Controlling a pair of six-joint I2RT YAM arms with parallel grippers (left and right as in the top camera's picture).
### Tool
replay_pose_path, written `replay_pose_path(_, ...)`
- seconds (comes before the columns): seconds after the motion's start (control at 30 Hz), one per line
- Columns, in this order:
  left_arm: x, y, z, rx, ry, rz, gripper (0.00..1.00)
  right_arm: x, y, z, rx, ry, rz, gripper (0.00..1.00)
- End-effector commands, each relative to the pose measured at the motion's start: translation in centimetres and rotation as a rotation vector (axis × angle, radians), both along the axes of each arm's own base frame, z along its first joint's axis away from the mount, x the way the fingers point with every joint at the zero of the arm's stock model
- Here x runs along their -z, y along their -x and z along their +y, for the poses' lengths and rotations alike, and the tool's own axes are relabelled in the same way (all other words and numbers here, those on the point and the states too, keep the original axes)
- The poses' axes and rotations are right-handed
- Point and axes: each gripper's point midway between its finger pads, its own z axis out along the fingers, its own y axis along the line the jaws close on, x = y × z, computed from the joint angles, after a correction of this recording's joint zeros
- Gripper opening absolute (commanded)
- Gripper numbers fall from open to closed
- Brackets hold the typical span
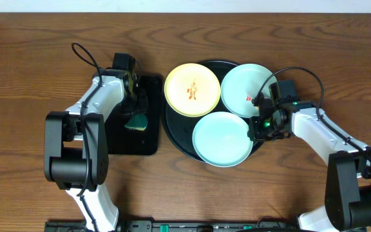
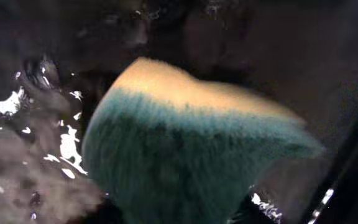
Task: Clean dirty plates on tray and stack at the side
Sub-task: 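Move the sponge back over the black tray with the left gripper, then lift the cleaned pale green plate with the right gripper and carry it right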
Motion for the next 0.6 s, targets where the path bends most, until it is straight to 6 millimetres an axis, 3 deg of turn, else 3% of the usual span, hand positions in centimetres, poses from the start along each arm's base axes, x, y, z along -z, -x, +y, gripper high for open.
replay_pose_path(0.0,0.5,0.7,0.4,0.005,-0.012,0.029,0.7,-0.7,-0.2,1.1,-0.027,-0.065,-0.005,0.01)
replay_pose_path(0.23,0.5,1.1,0.4,0.005,-0.013,0.047,0.71,-1.6,-0.3,1.7,-0.068,-0.081,-0.043,0.01)
replay_pose_path(0.37,0.5,1.1,0.4,0.005,-0.013,0.047,0.71,-3.6,-1.1,1.4,-0.09,-0.022,-0.148,0.01)
replay_pose_path(0.57,0.5,1.1,0.4,0.005,-0.013,0.047,0.71,-7.9,-3.5,-1.1,-0.058,0.213,-0.394,0.01)
